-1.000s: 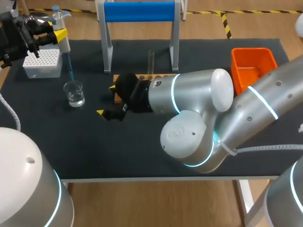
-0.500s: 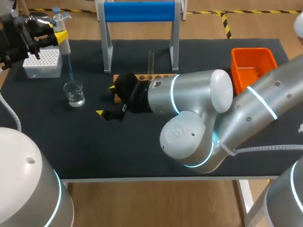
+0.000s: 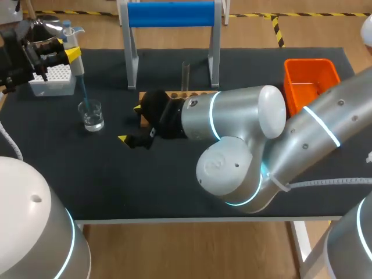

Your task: Invert the test tube, pick up the pipette, mount the tip to pipette, aspirate from beaker and dispense into the tube, eject the tip, return the pipette, and cap with the stopper.

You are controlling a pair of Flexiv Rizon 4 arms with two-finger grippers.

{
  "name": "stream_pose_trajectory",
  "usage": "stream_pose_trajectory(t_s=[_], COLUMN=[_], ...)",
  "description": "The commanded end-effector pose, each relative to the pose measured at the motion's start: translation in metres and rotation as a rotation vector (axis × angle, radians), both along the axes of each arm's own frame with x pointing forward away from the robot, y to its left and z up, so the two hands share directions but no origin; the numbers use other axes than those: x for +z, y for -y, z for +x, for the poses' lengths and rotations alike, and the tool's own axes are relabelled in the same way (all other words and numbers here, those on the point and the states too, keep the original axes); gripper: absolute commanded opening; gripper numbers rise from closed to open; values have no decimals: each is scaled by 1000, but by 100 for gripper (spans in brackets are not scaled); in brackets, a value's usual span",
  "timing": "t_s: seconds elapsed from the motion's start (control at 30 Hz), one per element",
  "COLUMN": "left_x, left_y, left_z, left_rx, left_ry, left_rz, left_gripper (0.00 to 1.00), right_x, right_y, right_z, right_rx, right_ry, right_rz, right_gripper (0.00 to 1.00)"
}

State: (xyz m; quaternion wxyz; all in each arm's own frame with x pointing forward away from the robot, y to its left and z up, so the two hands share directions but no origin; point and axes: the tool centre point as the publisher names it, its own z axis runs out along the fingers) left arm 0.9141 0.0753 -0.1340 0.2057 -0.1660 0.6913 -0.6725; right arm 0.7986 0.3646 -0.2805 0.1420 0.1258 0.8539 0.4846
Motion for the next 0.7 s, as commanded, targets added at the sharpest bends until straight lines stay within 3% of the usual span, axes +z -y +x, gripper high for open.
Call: stream_pose_trajectory(t_s=[0.03,0.7], left_x=[-8,-29], left_y=[-2,-11], left_z=[8,29], left_rx=[-10,-10], left_ry=[5,-23], left_rz=[-8,-22], left_gripper=[0,0], right_x=[-2,-2], right_y=[0,0], right_z=[0,0], right_rx=[0,0], right_ry=[1,1], right_rz=[5,5], right_gripper=[100,100])
